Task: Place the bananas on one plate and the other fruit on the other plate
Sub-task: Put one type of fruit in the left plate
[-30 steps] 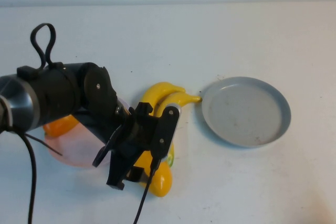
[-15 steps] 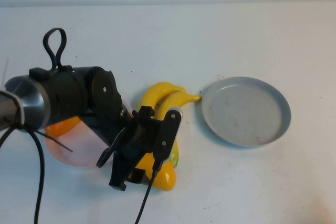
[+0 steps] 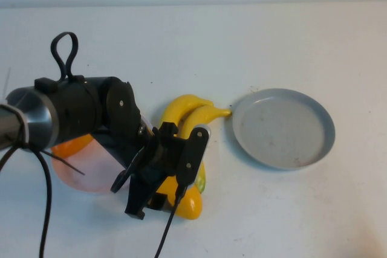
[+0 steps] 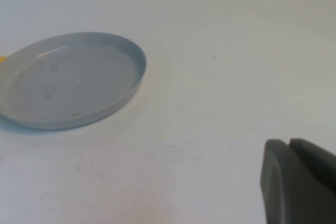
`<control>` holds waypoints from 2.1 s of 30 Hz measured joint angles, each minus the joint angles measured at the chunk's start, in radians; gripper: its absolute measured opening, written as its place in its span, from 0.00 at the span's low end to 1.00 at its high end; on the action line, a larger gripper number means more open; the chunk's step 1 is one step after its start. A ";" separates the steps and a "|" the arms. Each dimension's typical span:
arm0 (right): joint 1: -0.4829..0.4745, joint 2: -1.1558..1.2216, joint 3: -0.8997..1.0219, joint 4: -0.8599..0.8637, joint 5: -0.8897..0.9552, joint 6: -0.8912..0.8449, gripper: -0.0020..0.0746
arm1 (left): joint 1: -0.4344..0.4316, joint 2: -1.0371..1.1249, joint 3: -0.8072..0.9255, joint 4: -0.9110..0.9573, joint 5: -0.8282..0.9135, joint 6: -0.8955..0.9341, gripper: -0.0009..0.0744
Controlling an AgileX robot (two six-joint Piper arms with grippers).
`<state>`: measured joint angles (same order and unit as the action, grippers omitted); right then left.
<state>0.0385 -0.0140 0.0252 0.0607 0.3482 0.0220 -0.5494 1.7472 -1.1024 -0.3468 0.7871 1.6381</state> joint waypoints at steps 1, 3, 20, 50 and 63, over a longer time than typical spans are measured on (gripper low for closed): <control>0.000 0.000 0.000 0.000 0.000 0.000 0.01 | 0.000 0.000 0.000 0.000 0.002 -0.007 0.64; 0.000 0.000 0.000 0.000 0.000 0.000 0.01 | 0.000 -0.002 0.000 -0.002 0.004 -0.024 0.64; 0.000 0.000 0.000 0.000 0.000 0.000 0.01 | 0.000 -0.145 0.008 -0.005 0.036 -0.744 0.64; 0.000 0.000 0.000 0.000 0.000 0.000 0.00 | 0.085 -0.058 0.008 0.671 -0.032 -1.749 0.64; 0.000 0.000 0.000 0.000 0.000 0.000 0.00 | 0.086 -0.058 -0.101 0.569 0.111 -1.816 0.87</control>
<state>0.0385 -0.0140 0.0252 0.0607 0.3482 0.0220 -0.4635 1.6896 -1.2035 0.2225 0.8982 -0.1778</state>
